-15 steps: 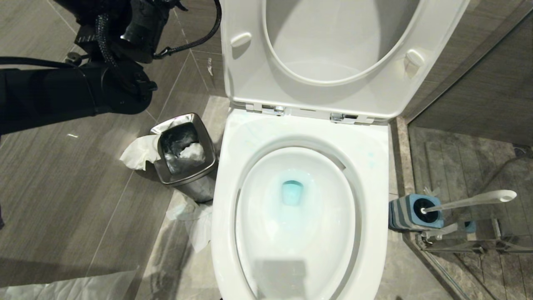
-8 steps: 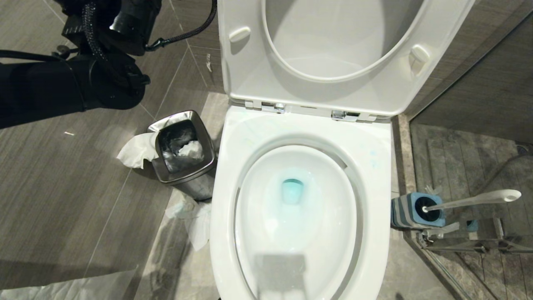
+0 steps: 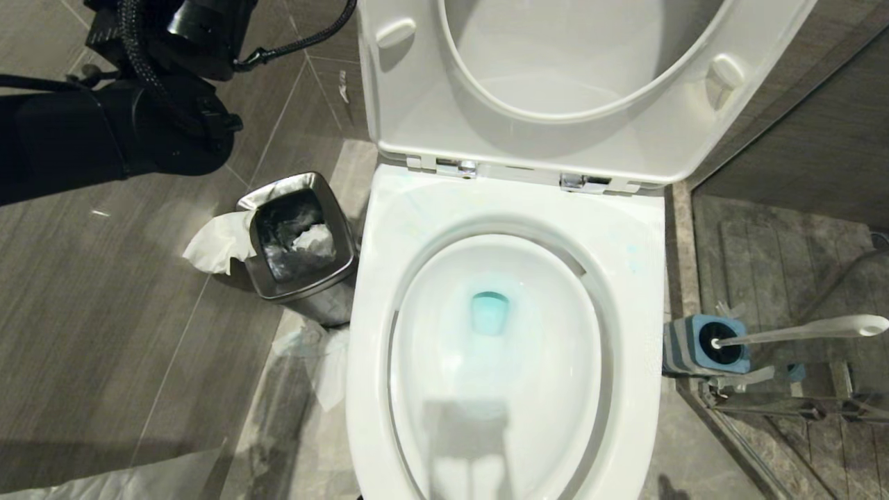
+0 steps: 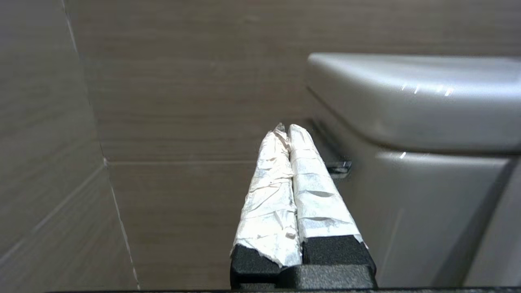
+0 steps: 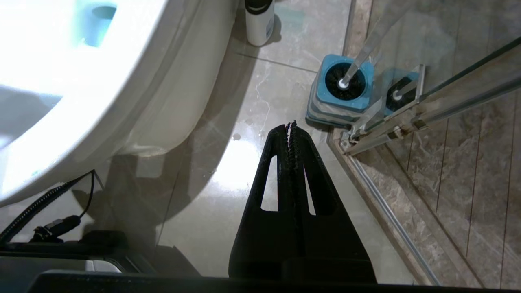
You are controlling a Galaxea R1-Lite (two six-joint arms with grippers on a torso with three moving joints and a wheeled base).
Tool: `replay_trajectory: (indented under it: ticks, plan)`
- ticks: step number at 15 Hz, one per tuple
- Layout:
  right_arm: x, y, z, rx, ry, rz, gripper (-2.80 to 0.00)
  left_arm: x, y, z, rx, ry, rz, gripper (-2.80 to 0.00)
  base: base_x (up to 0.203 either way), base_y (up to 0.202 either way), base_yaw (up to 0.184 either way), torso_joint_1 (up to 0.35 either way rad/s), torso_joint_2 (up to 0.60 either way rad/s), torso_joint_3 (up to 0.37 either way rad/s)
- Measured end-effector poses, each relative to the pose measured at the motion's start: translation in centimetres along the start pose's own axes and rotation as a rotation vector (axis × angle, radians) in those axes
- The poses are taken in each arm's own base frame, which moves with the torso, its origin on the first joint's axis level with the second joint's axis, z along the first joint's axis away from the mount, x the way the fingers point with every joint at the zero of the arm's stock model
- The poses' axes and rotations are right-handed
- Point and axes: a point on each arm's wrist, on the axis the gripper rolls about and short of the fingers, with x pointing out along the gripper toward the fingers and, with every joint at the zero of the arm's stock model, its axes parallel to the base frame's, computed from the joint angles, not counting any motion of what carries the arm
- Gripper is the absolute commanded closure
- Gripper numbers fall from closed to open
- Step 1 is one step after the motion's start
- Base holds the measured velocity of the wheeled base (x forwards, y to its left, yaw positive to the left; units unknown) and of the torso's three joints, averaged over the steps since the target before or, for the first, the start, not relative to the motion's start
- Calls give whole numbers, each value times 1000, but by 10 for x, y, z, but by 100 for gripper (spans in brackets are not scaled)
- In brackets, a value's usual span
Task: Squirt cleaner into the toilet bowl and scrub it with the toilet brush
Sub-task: Flush the toilet
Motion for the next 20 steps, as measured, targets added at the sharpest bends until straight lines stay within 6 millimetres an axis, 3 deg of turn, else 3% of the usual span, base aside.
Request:
replay_trajectory:
  ticks: [14,20]
  plan:
    - [0,0,0,0,1,-1,0,1,11,13,52,-23,21,0,0,0,0,0,1,-22]
    - [0,0,0,0,1,-1,0,1,2,19,17,-56,20,0,0,0,0,0,0,0]
